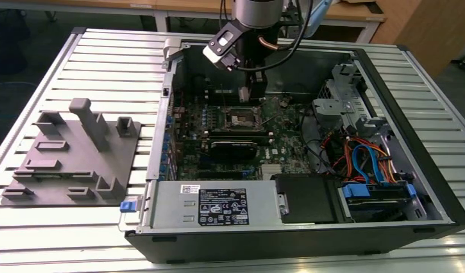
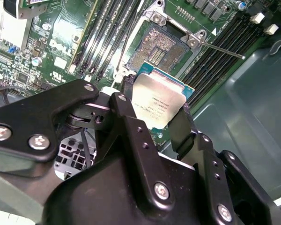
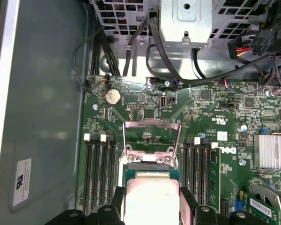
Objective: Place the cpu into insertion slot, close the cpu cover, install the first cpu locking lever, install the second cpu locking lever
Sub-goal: 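Place the cpu into insertion slot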
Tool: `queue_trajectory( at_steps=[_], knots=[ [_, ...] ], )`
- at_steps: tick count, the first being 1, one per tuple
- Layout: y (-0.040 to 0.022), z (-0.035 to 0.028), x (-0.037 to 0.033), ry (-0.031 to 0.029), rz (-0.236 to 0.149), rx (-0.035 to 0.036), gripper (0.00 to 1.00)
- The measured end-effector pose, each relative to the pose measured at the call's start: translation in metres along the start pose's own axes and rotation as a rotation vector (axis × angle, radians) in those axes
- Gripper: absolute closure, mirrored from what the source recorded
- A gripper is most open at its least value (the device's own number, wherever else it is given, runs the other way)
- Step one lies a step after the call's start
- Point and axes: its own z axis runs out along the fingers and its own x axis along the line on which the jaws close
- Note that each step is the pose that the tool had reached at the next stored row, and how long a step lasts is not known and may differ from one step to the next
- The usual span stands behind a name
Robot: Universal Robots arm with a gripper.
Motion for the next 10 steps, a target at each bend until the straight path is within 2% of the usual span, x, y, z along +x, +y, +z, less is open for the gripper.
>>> queue_trajectory(
  at_steps=[10],
  knots=[
    [-0.0017, 0.0180, -0.0003, -0.0001, 0.000, 0.0001, 0.46]
  ],
)
